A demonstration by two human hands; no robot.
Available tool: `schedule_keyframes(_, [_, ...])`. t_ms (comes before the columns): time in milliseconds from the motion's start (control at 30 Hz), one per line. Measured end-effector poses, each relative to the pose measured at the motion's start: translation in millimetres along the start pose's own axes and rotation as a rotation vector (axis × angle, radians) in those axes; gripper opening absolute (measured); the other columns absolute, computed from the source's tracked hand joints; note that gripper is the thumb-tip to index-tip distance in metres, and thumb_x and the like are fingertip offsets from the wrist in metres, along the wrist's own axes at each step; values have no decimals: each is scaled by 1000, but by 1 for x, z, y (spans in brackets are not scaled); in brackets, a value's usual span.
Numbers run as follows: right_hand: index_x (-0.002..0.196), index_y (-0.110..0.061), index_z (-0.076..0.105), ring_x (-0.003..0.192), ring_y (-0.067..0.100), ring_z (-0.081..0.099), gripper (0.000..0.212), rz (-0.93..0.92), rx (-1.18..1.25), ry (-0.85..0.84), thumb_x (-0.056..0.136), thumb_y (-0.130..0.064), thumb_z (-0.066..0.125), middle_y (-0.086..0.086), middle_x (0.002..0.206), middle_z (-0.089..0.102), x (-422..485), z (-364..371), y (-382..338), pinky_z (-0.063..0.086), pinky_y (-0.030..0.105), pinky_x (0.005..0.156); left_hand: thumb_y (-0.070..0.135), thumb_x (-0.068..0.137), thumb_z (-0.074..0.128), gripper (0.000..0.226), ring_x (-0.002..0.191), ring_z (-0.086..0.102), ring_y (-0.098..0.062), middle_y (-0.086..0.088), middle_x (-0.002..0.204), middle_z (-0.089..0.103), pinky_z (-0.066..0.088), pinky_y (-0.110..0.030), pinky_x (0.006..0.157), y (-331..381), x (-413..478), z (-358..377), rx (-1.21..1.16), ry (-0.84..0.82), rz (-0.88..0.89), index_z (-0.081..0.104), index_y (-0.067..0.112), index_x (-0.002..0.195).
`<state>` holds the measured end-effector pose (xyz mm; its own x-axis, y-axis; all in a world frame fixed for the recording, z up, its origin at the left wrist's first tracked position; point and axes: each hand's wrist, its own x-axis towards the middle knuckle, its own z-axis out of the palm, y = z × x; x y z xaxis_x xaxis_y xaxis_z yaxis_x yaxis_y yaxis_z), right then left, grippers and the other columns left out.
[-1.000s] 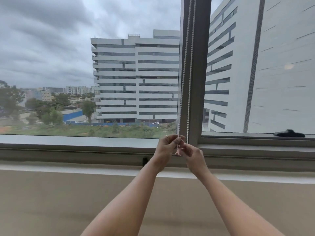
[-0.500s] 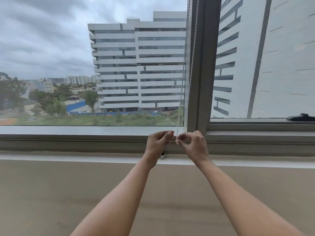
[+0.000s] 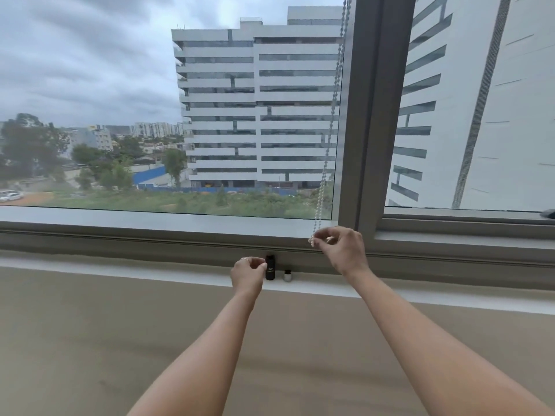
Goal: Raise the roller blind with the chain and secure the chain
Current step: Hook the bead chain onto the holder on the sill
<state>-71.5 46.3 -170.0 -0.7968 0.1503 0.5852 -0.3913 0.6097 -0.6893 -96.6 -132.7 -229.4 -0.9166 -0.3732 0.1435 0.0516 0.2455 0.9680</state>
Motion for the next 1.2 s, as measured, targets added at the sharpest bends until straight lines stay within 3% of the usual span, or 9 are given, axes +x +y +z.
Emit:
schedule_keyframes(200, [73,-22,73,63,12,63,4,17,71,-56,73,-18,75,-9,67,68,14,6,10,55,27,68,10,82,65,22,103,60,-25,-13,107,67,45,-31,88,-11,17,19,99,10,-43,63,4,103])
schedule_keyframes(433, [69,-23,71,66,12,63,8,8,111,-90,75,-18,73,-7,69,70,25,11,15,54,28,69,14,82,66,43,119,52,-28,-14,124,60,41,-33,98,-19,34,35,196,-14,-63,54,3,122])
schedule_keyframes(567, [68,-24,71,65,10,61,10,2,140,-102,75,-18,74,-11,67,68,28,12,16,53,24,66,12,81,66,40,116,53,-30,-17,120,62,42,-33,95,-22,40,40,219,-22,-62,56,2,119])
schedule_keyframes(800, [76,-16,73,71,17,64,2,1,185,-117,75,-17,74,2,76,72,31,12,19,55,30,69,10,80,67,35,111,56,-31,-18,116,64,43,-32,89,-28,48,46,206,-23,-38,59,1,113])
schedule_keyframes(967, [76,-14,72,68,11,62,1,2,187,-117,75,-15,73,3,76,72,30,11,19,55,27,67,10,82,65,33,109,56,-31,-18,115,63,38,-25,81,-32,48,45,206,-48,-5,58,0,113])
schedule_keyframes(1100, [76,-14,73,69,11,63,2,7,186,-113,75,-15,73,4,77,72,28,9,18,56,28,70,7,84,62,30,109,56,-30,-18,114,64,38,-26,86,-32,40,40,127,-40,40,58,0,113])
schedule_keyframes(1200, [75,-15,72,71,13,65,2,20,198,-114,75,-14,74,5,77,73,25,8,16,57,31,74,5,86,58,27,95,58,-24,-17,109,66,37,-13,76,-25,31,36,48,-72,110,57,0,113])
